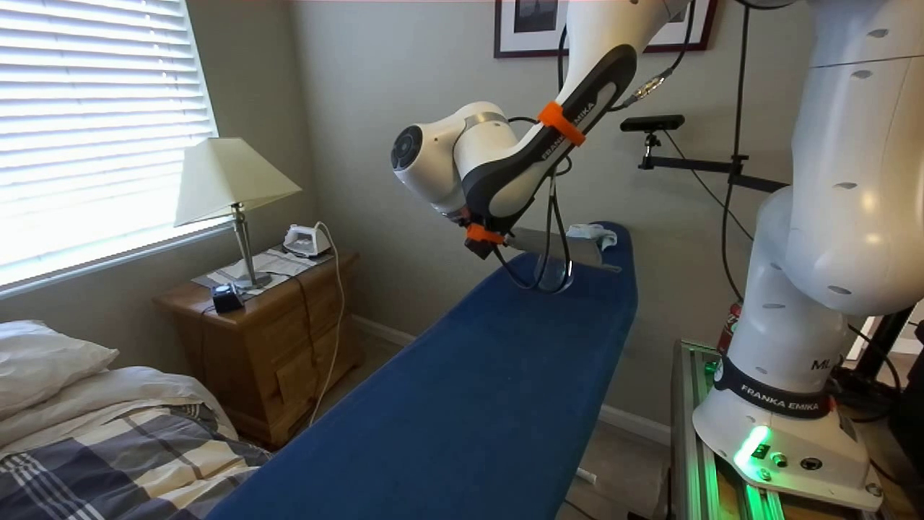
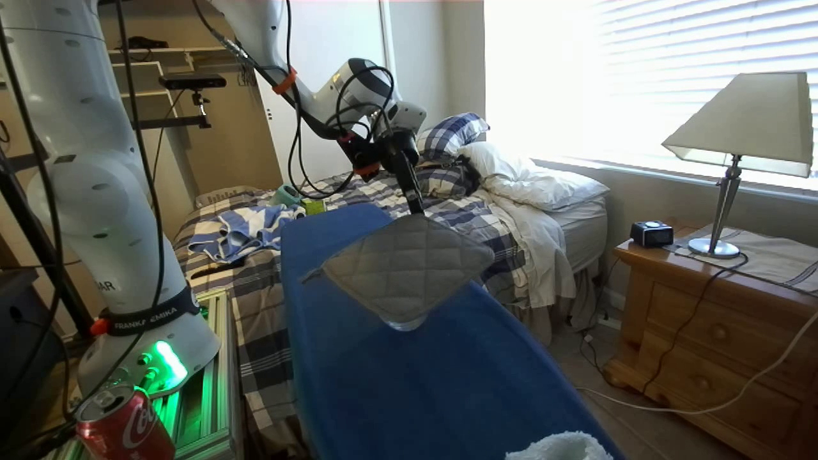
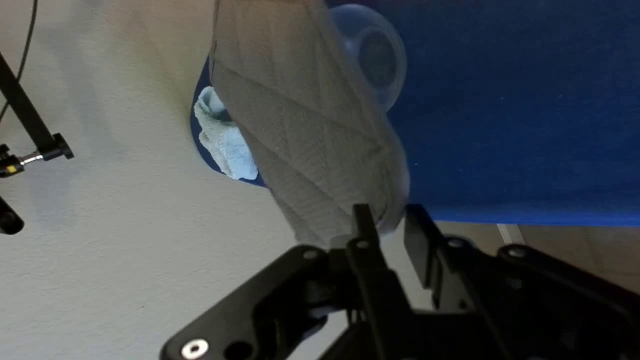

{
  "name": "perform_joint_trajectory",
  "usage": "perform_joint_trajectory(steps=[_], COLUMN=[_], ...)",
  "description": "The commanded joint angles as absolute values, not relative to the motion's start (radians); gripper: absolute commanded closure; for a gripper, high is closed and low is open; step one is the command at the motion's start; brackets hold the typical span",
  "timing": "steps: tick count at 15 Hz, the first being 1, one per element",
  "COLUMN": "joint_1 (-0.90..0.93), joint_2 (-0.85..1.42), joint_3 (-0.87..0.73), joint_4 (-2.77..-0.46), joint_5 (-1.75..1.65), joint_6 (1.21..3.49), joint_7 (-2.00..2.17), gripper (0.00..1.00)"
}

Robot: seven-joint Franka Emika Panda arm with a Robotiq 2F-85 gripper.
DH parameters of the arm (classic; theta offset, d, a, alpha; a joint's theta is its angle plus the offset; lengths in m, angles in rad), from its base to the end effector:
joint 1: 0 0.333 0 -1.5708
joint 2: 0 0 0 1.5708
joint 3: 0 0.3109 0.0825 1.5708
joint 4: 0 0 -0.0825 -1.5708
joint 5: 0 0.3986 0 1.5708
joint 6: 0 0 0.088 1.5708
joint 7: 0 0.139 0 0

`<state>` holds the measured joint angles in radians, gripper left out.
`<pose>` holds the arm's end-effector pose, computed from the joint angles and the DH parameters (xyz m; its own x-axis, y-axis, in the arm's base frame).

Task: Put the grey pot holder on top of the glass cup.

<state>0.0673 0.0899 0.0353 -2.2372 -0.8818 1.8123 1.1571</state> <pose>0.4997 -0.0369 0.2873 0.8586 -0.4232 0.2891 -0.4829 -0.4788 0.7332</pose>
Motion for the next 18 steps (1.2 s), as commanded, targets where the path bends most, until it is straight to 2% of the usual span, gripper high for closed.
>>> perform_joint_trajectory(steps=[1, 6, 8, 18], joint_1=[0.058, 0.063, 0.064, 0.056], joint_2=[0.083, 0.076, 0.063, -0.162], joint_3=[0.033, 0.037, 0.039, 0.041], joint_4=[-2.249, -2.25, -2.247, -2.244], joint_5=[-0.869, -0.866, -0.862, -0.778], joint_6=[1.84, 1.835, 1.836, 1.847], joint_7=[1.165, 1.163, 1.156, 1.12], gripper=[0.45, 0.09, 0.0, 0.0])
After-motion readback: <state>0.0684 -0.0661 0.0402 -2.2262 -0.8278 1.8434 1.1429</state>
